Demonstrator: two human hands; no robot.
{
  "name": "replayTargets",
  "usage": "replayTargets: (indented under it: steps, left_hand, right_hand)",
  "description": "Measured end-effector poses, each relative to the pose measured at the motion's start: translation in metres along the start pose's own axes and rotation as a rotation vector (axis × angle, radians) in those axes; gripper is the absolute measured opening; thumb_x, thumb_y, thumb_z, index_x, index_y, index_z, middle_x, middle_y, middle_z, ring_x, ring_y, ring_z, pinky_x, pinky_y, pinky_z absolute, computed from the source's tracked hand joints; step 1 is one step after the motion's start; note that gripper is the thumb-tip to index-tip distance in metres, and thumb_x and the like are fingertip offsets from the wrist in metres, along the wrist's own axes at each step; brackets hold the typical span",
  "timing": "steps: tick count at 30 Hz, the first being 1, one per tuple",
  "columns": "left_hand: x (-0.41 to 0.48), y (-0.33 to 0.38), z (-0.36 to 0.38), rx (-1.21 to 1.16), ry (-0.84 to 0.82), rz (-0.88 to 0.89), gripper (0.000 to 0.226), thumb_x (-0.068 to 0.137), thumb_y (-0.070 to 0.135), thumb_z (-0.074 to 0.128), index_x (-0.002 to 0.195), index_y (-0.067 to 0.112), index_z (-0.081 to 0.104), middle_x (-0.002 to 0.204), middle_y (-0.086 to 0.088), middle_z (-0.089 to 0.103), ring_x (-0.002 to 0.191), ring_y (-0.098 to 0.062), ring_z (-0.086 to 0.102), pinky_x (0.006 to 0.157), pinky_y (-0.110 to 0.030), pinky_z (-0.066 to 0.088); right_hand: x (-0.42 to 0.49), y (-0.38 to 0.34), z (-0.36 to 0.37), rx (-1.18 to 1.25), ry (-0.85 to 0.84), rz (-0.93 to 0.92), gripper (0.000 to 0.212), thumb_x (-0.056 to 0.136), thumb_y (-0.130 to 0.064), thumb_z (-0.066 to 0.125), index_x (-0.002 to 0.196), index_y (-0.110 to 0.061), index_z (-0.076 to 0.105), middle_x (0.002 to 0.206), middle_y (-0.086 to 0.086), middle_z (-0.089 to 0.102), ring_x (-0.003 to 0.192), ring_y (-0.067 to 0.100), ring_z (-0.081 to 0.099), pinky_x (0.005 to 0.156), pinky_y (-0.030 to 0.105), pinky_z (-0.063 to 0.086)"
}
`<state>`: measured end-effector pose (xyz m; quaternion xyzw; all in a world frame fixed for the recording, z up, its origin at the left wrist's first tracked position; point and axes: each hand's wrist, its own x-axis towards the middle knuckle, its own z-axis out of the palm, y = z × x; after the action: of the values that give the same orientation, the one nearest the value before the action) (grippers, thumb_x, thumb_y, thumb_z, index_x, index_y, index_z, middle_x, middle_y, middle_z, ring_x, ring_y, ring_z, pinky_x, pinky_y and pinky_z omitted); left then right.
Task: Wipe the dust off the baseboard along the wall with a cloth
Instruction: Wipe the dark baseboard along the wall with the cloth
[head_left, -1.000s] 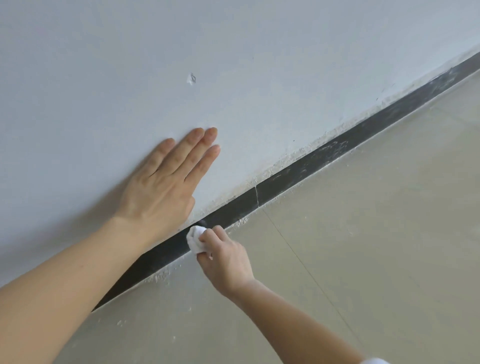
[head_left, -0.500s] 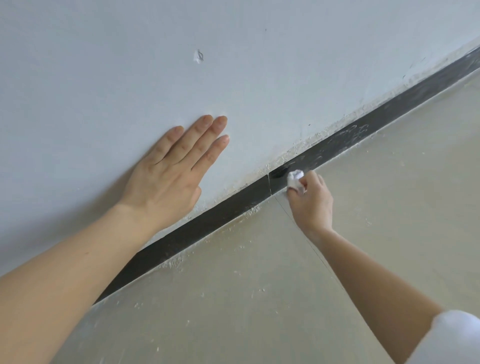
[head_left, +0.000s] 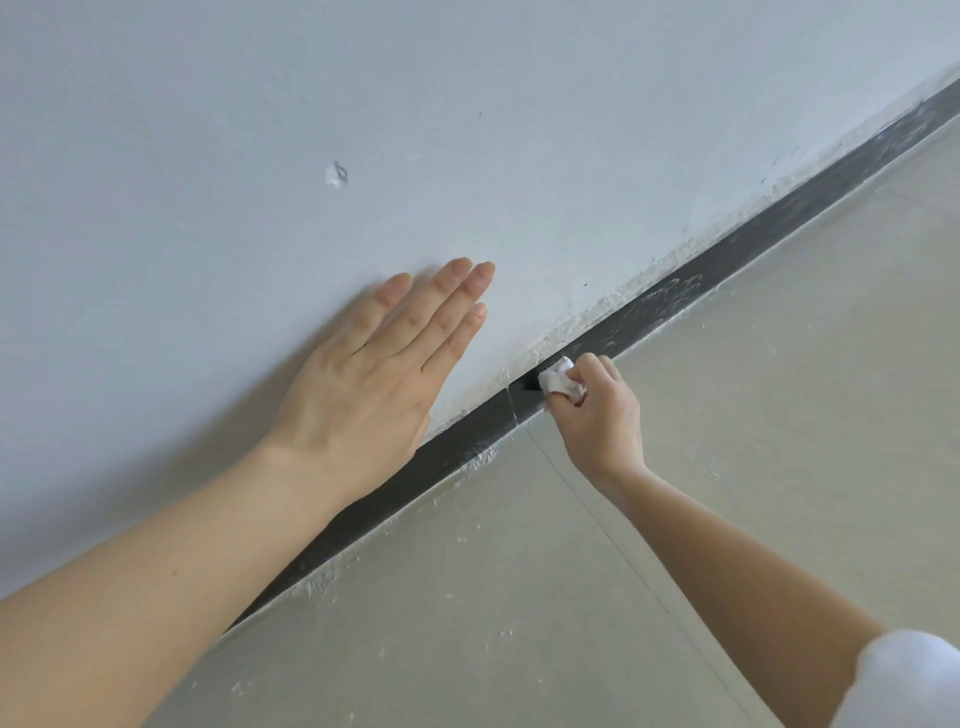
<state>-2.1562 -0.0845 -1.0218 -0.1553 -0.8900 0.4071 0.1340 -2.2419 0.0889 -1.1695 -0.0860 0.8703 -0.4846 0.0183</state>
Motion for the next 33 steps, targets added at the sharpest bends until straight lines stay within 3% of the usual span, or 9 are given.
replayTargets:
  steps: [5, 7, 10, 13, 17, 22, 28, 33]
  left_hand:
    - [0.036, 0.007, 0.001, -0.049, 0.022, -0.037, 0.066, 0.089, 0.014, 0.016, 0.154, 0.006, 0.006, 0.16, -0.011, -0.007, 0.147, -0.026, -0.005, 0.118, -0.041, -0.009]
    - [0.044, 0.006, 0.0, -0.017, 0.023, -0.026, 0.065, 0.09, 0.011, 0.011, 0.154, 0.006, 0.003, 0.16, -0.011, -0.009, 0.147, -0.025, -0.008, 0.118, -0.04, -0.012]
    - [0.05, 0.004, -0.005, 0.003, -0.027, 0.021, 0.069, 0.09, 0.016, 0.025, 0.153, 0.005, 0.0, 0.16, -0.011, -0.011, 0.146, -0.026, -0.011, 0.117, -0.041, -0.015]
    - [0.05, -0.002, -0.012, -0.034, -0.082, 0.052, 0.079, 0.086, 0.018, 0.036, 0.153, 0.004, -0.003, 0.16, -0.012, -0.012, 0.146, -0.026, -0.013, 0.118, -0.04, -0.016]
    - [0.049, -0.011, -0.018, 0.01, -0.131, 0.082, 0.081, 0.087, 0.02, 0.036, 0.151, 0.001, -0.01, 0.158, -0.015, -0.018, 0.144, -0.029, -0.02, 0.115, -0.042, -0.021]
    - [0.054, -0.007, -0.017, 0.059, -0.111, 0.058, 0.075, 0.088, 0.02, 0.029, 0.152, 0.003, -0.009, 0.157, -0.015, -0.02, 0.143, -0.03, -0.021, 0.114, -0.044, -0.023]
    - [0.057, -0.004, -0.016, 0.067, -0.102, 0.096, 0.065, 0.089, 0.012, 0.006, 0.152, 0.005, -0.008, 0.156, -0.014, -0.021, 0.143, -0.024, -0.02, 0.11, -0.046, -0.025]
    - [0.062, -0.007, -0.028, -0.029, -0.213, 0.132, 0.076, 0.072, 0.005, -0.017, 0.147, 0.004, -0.022, 0.149, -0.015, -0.036, 0.136, -0.024, -0.033, 0.1, -0.047, -0.034]
  right_hand:
    - [0.026, 0.004, -0.04, -0.034, 0.064, 0.137, 0.032, 0.09, -0.025, 0.06, 0.068, -0.022, 0.037, 0.077, -0.007, 0.049, 0.063, 0.015, 0.048, 0.059, 0.034, 0.037]
    - [0.009, -0.009, -0.038, -0.025, -0.054, 0.093, 0.04, 0.09, -0.028, 0.061, 0.065, -0.026, 0.03, 0.074, -0.008, 0.047, 0.059, 0.013, 0.05, 0.058, 0.034, 0.04]
    - [-0.013, -0.031, -0.021, -0.018, -0.249, 0.083, 0.045, 0.091, -0.031, 0.058, 0.064, -0.027, 0.023, 0.073, -0.004, 0.041, 0.061, 0.031, 0.048, 0.055, 0.039, 0.041]
    - [0.004, -0.037, -0.018, 0.037, -0.208, 0.207, 0.042, 0.089, -0.022, 0.054, 0.064, -0.027, 0.021, 0.073, -0.007, 0.039, 0.06, 0.018, 0.037, 0.058, 0.037, 0.039]
    - [0.026, -0.026, -0.047, -0.021, -0.078, 0.34, 0.025, 0.094, -0.026, 0.051, 0.074, -0.019, 0.037, 0.077, -0.006, 0.047, 0.067, 0.021, 0.045, 0.058, 0.034, 0.033]
    - [0.035, -0.027, -0.088, -0.236, -0.063, 0.2, 0.027, 0.094, -0.033, 0.049, 0.079, -0.011, 0.045, 0.084, 0.002, 0.061, 0.071, 0.028, 0.055, 0.057, 0.033, 0.037]
    - [0.035, -0.06, -0.137, -0.388, -0.223, 0.078, 0.024, 0.089, -0.032, 0.054, 0.087, -0.008, 0.056, 0.078, 0.008, 0.062, 0.068, 0.029, 0.051, 0.052, 0.031, 0.033]
    - [0.037, -0.092, -0.179, -0.544, -0.339, -0.02, 0.023, 0.09, -0.033, 0.05, 0.094, -0.011, 0.057, 0.085, 0.007, 0.065, 0.071, 0.029, 0.057, 0.053, 0.029, 0.038]
